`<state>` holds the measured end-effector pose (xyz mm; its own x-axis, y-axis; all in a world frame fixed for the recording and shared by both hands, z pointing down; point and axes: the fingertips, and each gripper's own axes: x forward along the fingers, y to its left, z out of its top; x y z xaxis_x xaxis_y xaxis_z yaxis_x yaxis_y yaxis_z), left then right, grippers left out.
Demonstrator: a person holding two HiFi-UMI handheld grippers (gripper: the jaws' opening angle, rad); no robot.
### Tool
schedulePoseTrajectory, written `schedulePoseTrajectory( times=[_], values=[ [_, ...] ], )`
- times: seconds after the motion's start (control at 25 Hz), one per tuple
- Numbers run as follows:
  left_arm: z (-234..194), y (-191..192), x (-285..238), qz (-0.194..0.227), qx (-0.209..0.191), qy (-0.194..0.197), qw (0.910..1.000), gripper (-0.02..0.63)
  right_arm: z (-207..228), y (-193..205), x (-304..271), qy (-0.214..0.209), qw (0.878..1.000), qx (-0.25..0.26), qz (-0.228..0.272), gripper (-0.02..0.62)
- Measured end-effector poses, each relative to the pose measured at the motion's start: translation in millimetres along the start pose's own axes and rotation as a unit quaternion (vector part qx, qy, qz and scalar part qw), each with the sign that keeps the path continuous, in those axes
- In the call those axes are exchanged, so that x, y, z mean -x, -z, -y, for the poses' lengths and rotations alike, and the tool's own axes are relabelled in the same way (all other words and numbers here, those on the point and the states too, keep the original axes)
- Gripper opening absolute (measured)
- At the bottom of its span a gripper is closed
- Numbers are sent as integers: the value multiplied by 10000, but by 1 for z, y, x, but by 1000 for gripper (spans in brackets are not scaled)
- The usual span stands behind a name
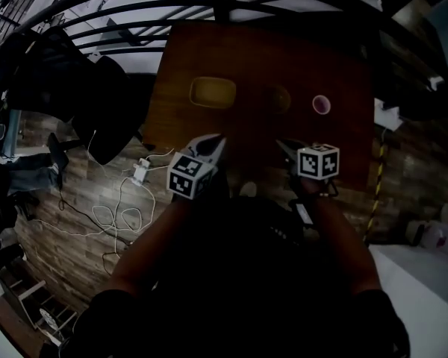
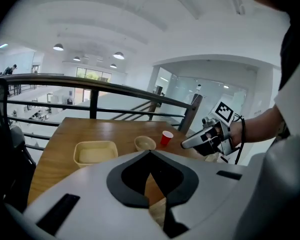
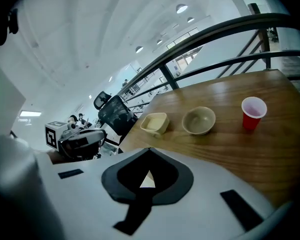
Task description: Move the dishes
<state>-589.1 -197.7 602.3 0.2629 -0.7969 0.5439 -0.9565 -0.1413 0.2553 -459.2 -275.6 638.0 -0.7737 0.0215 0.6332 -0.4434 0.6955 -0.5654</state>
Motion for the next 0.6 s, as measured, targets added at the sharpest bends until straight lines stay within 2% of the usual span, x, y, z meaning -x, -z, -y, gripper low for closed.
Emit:
schedulePoseTrajectory(
  times=[0.16, 0.32, 0.6],
  values=[
    [4, 25, 30, -74, 94, -108, 9999, -9, -17, 21, 7, -80, 10000, -43, -16, 11],
    [-2, 34, 58, -8, 78, -97, 9999, -9, -39, 31, 7, -59, 9999, -35, 73, 11],
    [-2, 39, 106, 114, -17, 355, 9993, -9, -94, 49, 9, 157, 9991, -110, 389, 11]
  ],
)
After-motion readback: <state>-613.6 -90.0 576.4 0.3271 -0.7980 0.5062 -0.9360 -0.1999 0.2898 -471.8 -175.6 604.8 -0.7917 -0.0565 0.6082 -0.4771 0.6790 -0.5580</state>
